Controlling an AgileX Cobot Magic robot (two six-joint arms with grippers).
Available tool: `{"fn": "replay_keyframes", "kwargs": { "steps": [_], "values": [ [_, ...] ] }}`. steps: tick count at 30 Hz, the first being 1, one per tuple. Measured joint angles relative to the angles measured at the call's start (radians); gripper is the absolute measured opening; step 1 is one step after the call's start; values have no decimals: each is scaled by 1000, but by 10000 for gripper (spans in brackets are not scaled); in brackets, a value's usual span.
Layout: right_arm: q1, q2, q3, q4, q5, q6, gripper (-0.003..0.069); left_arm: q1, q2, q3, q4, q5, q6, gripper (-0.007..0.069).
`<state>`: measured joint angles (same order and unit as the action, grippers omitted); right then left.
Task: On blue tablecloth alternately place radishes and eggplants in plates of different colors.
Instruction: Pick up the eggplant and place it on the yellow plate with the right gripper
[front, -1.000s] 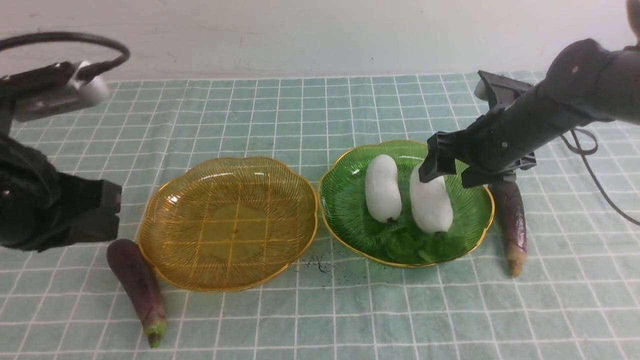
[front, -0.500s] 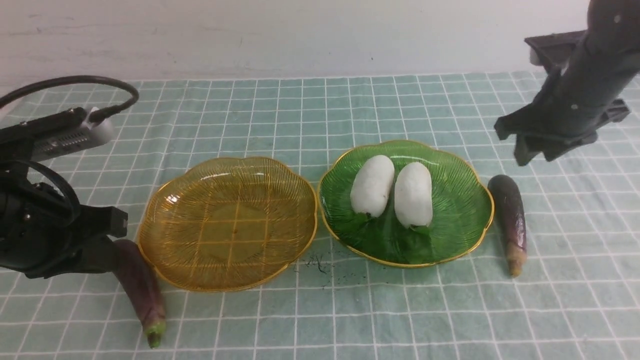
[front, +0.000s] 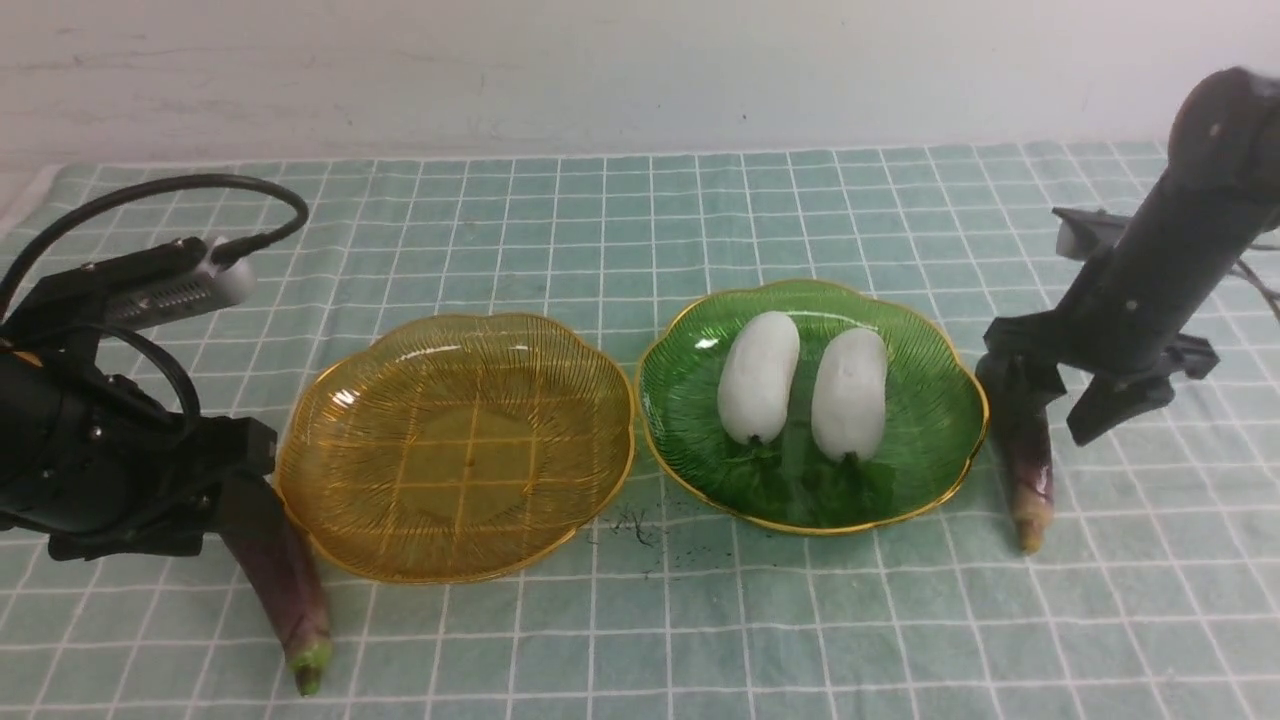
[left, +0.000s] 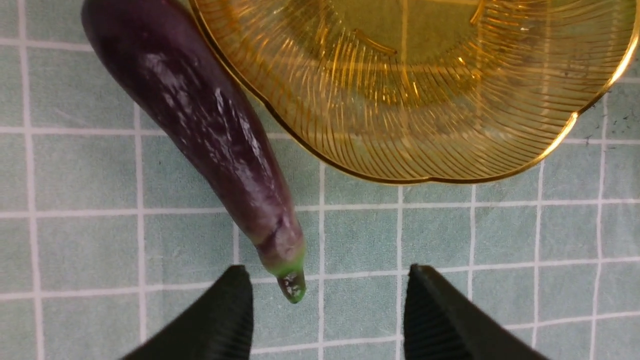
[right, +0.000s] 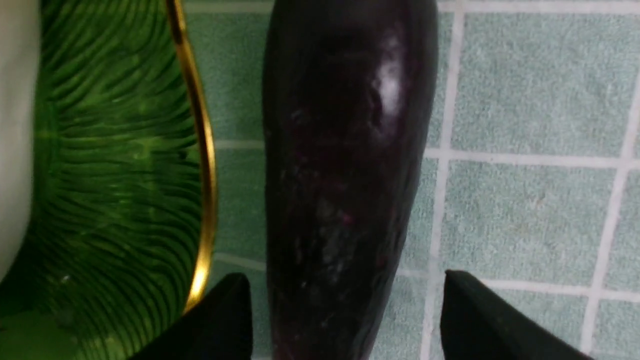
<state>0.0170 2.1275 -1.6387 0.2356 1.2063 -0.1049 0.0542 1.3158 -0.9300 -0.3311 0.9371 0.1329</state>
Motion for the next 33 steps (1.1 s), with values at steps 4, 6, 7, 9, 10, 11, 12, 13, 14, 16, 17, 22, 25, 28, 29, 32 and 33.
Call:
{"fn": "replay_keyframes", "kwargs": {
  "steps": [4, 6, 7, 9, 10, 11, 12, 13, 14, 16, 17, 22, 25, 28, 29, 32, 33],
  "values": [
    [0, 34, 0, -4, -18, 0, 473, 0, 0, 0, 6, -1, 0, 374],
    [0, 48, 0, -6, -23, 0, 418, 0, 0, 0, 12, -2, 0, 374],
    [0, 48, -3, -21, -23, 0, 337, 0, 0, 0, 16, -4, 0, 374],
    [0, 36, -10, -54, -23, 12, 281, 0, 0, 0, 18, -10, -1, 374],
    [-1, 23, -17, -74, -23, 22, 288, 0, 0, 0, 19, -15, -4, 374],
    [-3, -1, -29, -96, -21, 36, 292, 0, 0, 0, 19, -27, -9, 374],
    [-5, -22, -35, -106, -16, 43, 292, 0, 0, 0, 20, -31, -10, 374],
    [-5, -28, -40, -107, -13, 48, 292, 0, 0, 0, 20, -32, -11, 374],
    [-8, -72, -60, -108, -4, 57, 292, 0, 0, 0, 20, -36, -14, 374],
    [-7, -141, -80, -78, -1, 71, 292, 0, 0, 0, 21, -48, -15, 374],
    [-5, -155, -83, -54, -2, 72, 292, 0, 0, 0, 21, -54, -15, 374],
    [84, -237, -93, 226, -43, 5, 292, 0, 1, 0, 21, -96, -18, 374],
    [231, -202, -93, 396, -88, -109, 292, 0, 2, 0, 21, -128, -25, 374],
    [355, -150, -93, 470, -161, -160, 292, 0, 3, 0, 22, -137, -28, 374],
    [414, -111, -93, 494, -217, -171, 292, 0, 3, 0, 27, -137, -29, 374],
    [500, -14, -125, 523, -327, -175, 292, 0, 3, 0, 53, -131, -39, 374],
    [522, 29, -152, 530, -346, -176, 292, 0, 3, 0, 64, -128, -44, 374]
  ]
}}
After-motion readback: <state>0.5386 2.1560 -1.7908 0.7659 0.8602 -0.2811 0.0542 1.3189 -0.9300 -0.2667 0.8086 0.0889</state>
